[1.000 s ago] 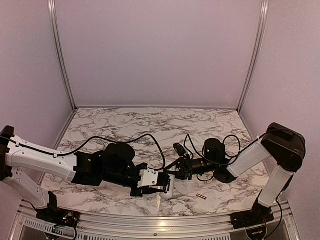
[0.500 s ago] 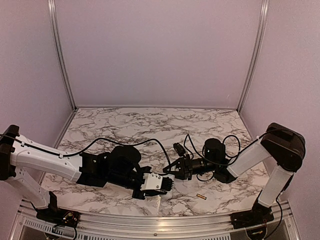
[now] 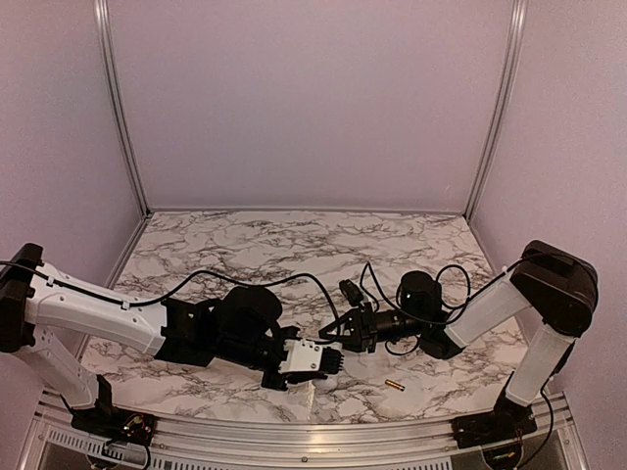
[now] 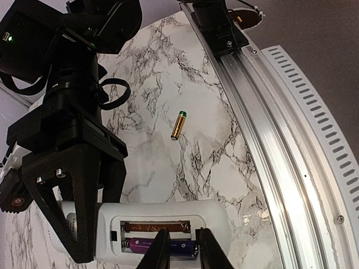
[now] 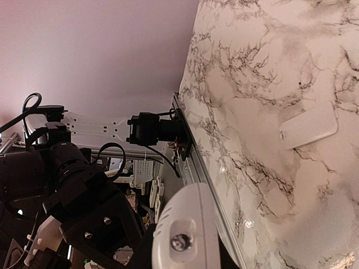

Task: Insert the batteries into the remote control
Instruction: Load the battery into the battery compartment.

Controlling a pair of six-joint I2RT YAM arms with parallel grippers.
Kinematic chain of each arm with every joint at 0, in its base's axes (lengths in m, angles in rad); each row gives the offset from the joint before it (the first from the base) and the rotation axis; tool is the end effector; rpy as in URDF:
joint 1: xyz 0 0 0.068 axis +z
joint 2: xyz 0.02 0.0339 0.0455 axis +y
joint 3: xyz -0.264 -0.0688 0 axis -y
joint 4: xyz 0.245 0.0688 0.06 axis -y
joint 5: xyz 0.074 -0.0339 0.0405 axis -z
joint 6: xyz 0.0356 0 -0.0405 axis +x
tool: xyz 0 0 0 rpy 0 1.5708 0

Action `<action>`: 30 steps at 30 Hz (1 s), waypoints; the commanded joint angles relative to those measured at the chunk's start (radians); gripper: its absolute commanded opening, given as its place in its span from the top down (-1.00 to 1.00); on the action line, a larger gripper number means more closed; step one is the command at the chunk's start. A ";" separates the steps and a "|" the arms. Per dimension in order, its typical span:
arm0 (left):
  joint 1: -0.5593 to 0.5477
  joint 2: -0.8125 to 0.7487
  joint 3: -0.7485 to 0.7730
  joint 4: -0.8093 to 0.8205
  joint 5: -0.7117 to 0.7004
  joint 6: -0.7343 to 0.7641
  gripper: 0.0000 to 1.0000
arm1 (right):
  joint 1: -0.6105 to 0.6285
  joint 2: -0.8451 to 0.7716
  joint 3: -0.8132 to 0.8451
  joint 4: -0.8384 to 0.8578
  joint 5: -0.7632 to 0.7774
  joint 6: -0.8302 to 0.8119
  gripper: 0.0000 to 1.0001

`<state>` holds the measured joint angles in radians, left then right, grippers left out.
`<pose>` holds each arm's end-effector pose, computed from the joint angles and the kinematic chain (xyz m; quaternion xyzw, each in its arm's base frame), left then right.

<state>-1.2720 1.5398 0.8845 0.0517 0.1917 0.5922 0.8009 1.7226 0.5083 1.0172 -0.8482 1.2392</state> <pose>0.0913 -0.3196 0.2138 0.7341 0.4896 -0.2342 0.4081 0.1878 0.2320 0.1467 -0.1015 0.7446 0.6590 0.0313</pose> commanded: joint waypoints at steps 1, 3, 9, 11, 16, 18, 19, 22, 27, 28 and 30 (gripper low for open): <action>-0.007 0.027 0.027 -0.033 -0.015 -0.003 0.64 | 0.013 0.011 0.035 0.037 -0.014 0.006 1.00; -0.006 0.031 0.028 -0.035 -0.015 -0.008 0.67 | 0.015 0.010 0.035 0.039 -0.015 0.006 1.00; -0.001 0.050 0.033 -0.048 -0.015 -0.024 0.75 | 0.017 0.006 0.036 0.045 -0.016 0.004 1.00; 0.003 0.057 0.035 -0.050 -0.014 -0.033 0.77 | 0.020 0.003 0.036 0.048 -0.018 0.003 1.00; 0.013 0.068 0.037 -0.050 -0.012 -0.046 0.80 | 0.024 -0.006 0.035 0.054 -0.020 0.000 1.00; 0.015 0.072 0.035 -0.050 -0.012 -0.050 0.80 | 0.024 -0.009 0.031 0.060 -0.021 0.001 1.00; 0.017 0.074 0.035 -0.050 -0.012 -0.054 0.81 | 0.024 -0.012 0.031 0.062 -0.022 0.001 1.00; 0.023 0.077 0.029 -0.050 -0.019 -0.057 0.82 | 0.024 -0.019 0.028 0.068 -0.025 0.002 1.00; 0.038 0.077 0.023 -0.050 -0.028 -0.063 0.83 | 0.024 -0.030 0.023 0.087 -0.034 0.007 1.00; 0.041 0.077 0.020 -0.050 -0.029 -0.063 0.83 | 0.024 -0.033 0.021 0.094 -0.037 0.009 1.00; 0.046 0.076 0.015 -0.050 -0.030 -0.063 0.84 | 0.024 -0.037 0.017 0.112 -0.042 0.017 1.00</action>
<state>-1.2526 1.5837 0.9150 0.0509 0.2012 0.5388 0.8051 1.7241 0.5083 1.0218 -0.8364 1.2278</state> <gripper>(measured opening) 0.084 0.202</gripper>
